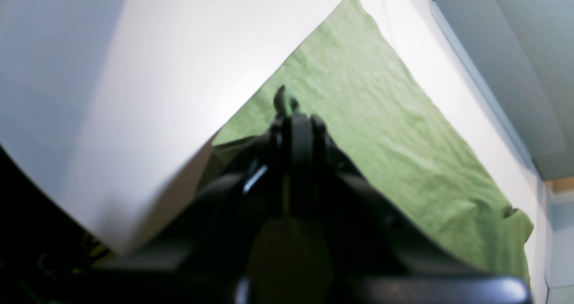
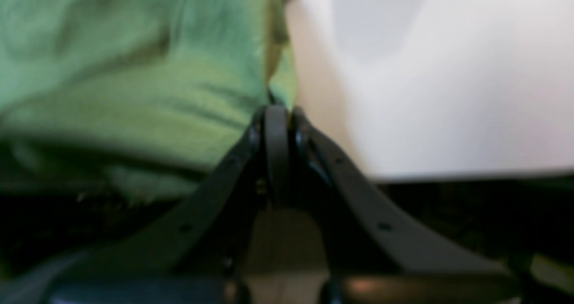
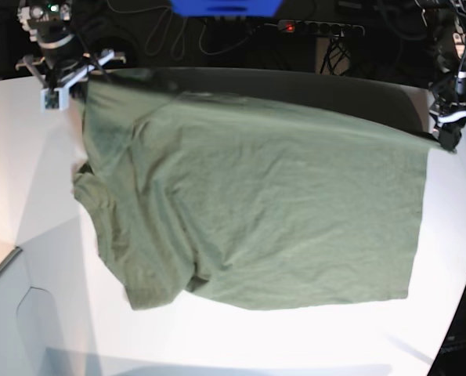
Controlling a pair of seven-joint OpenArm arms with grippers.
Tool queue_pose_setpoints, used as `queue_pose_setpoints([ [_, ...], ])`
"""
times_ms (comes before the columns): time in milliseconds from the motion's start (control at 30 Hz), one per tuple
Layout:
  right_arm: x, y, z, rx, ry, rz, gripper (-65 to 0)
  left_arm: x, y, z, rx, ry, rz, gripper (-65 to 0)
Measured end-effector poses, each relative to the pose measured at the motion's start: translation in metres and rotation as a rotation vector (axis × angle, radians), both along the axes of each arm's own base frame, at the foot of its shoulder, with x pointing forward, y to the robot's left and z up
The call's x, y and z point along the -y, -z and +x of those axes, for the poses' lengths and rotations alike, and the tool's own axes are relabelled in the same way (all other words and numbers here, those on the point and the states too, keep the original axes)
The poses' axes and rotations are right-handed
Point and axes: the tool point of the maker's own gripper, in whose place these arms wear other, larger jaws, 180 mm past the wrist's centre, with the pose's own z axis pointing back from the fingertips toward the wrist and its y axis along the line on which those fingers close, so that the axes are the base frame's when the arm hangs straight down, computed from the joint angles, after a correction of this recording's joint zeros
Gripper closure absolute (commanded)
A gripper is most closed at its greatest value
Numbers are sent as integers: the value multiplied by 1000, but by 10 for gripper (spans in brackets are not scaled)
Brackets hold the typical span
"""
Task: Layout the t-shirt on the table in an organized manner, then fold the t-shirt properly
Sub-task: 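Pull the grasped fabric with the right gripper away from the left gripper, then release and move the right gripper along the shirt's side edge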
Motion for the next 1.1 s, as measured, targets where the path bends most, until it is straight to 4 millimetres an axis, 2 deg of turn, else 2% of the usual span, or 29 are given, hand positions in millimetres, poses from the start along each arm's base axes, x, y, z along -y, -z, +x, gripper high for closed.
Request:
queue_pose_setpoints([
  [100,-2,6,-17,-43,5,8,0,0,7,-8,-25,-4,-4,-1],
  [333,-14,13,-34,-70,44,81,0,-2,22,-19,-67,-17,-21,-1],
  [533,-18,38,-49,-129,76,134,0,-3,22,-19,-65,-21,-20,-1],
  [800,-17,44,-51,-144,79,137,0,-1,28,-28,-81,-37,-32,-1],
  [933,-5,42,-48,-142,50,100,-83,-2,27,-27,-79,-35,-29,-1],
  [1100,33,31,-26,-88,100,32,-213,-16,23,-34,-76,-75,-17,-1],
])
